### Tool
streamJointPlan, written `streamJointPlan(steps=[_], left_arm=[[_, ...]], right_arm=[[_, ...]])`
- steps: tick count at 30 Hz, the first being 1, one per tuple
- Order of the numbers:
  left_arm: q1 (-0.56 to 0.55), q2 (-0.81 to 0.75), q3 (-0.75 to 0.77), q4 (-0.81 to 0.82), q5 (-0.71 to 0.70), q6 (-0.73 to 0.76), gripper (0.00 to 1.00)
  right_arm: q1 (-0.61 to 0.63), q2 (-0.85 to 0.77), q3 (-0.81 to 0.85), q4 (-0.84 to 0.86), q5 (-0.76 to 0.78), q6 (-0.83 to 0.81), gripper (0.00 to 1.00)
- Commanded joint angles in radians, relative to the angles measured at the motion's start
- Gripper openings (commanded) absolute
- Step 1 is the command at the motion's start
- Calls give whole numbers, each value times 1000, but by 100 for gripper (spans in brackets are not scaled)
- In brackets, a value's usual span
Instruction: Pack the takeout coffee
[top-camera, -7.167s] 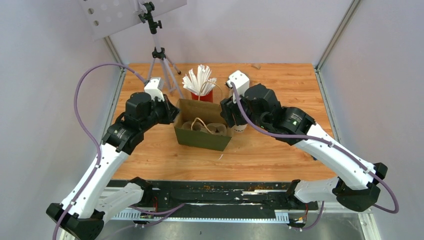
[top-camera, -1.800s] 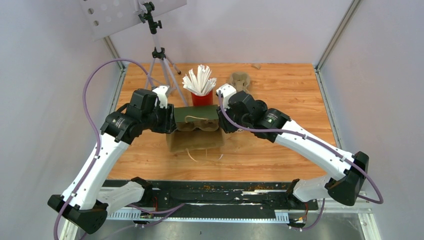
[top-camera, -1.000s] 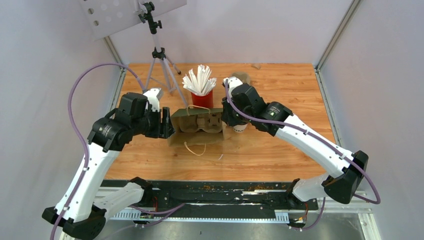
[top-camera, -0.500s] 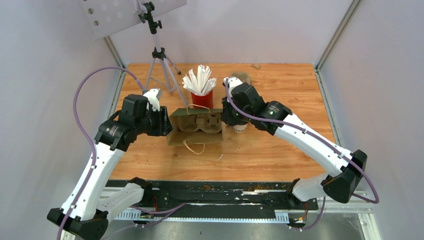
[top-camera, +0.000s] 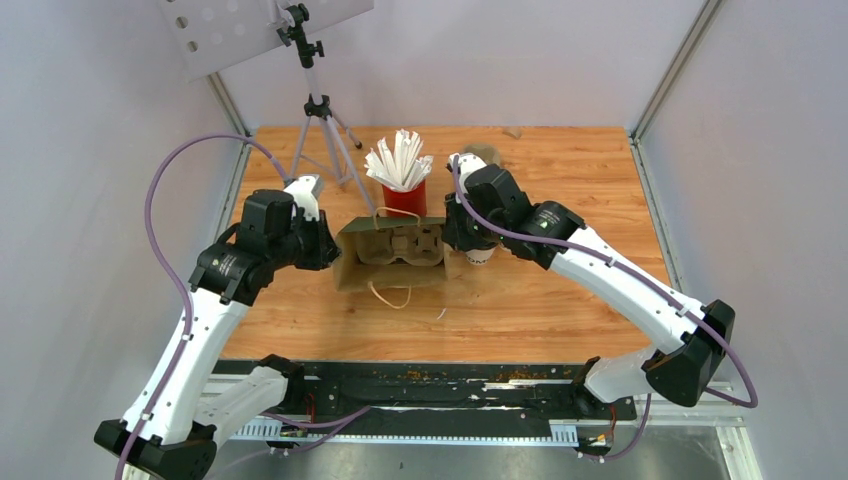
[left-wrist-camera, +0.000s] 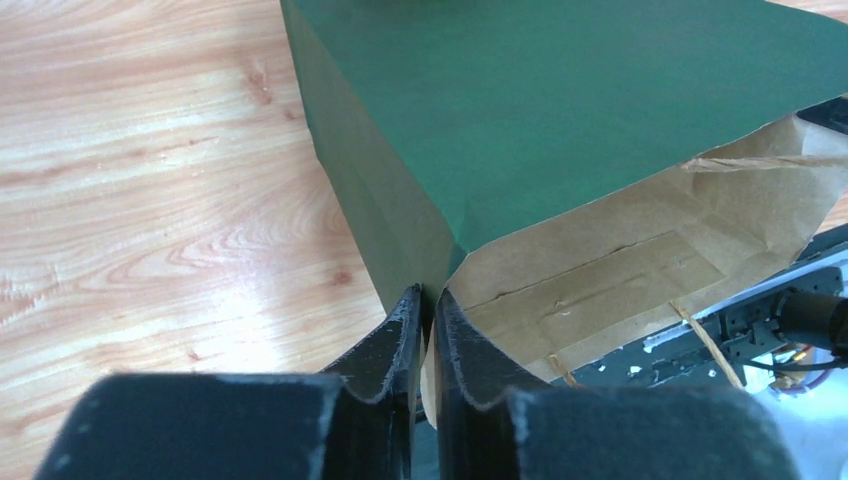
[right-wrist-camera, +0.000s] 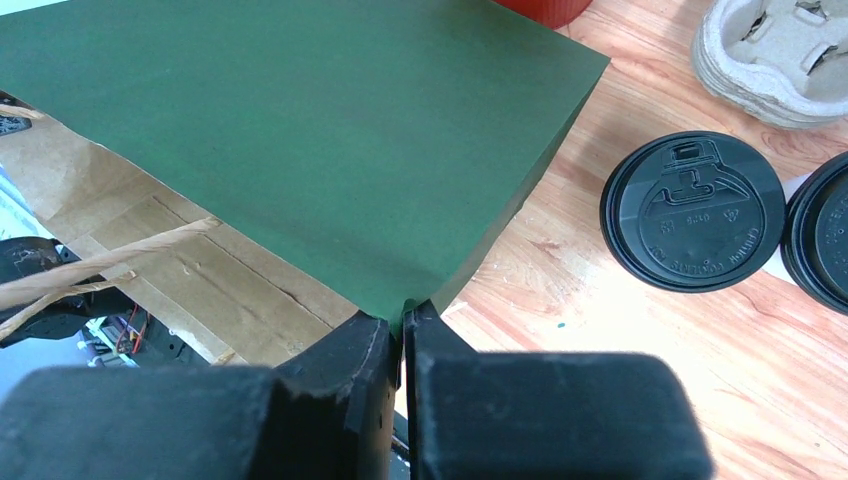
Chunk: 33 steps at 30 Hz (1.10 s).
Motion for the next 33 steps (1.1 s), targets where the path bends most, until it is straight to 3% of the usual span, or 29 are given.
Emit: streamJointPlan(steps=[1,5,10,13,20,28,31,33], left_arm=[[6,-11,6,34,19,16,11],[6,1,23,11,27,36,0],[6,7,35,7,50,39,0],[6,20,52,-7,62,46,0],[6,28,69,-25,72,42,0],[7,26,89,-49,88,55,0],[6,27,96,-50,119,51,0],[6,26,101,-53,140,50,0]], right_arm=[[-8,-40,-4,26,-25,13,11],[-16,-56,3,20,-83,-21,29],[-33,-88,37,-37,-120,-67,54],[-56,-118,52,-65,-143,-88,65],[-135,-145,88,-114,-137,-145,74],[-335,-128,105,-143,-111,-248,83],[-403,-84,91,-152,-79,-305,94],[-442,-48,75,-147,-81,-334,95]])
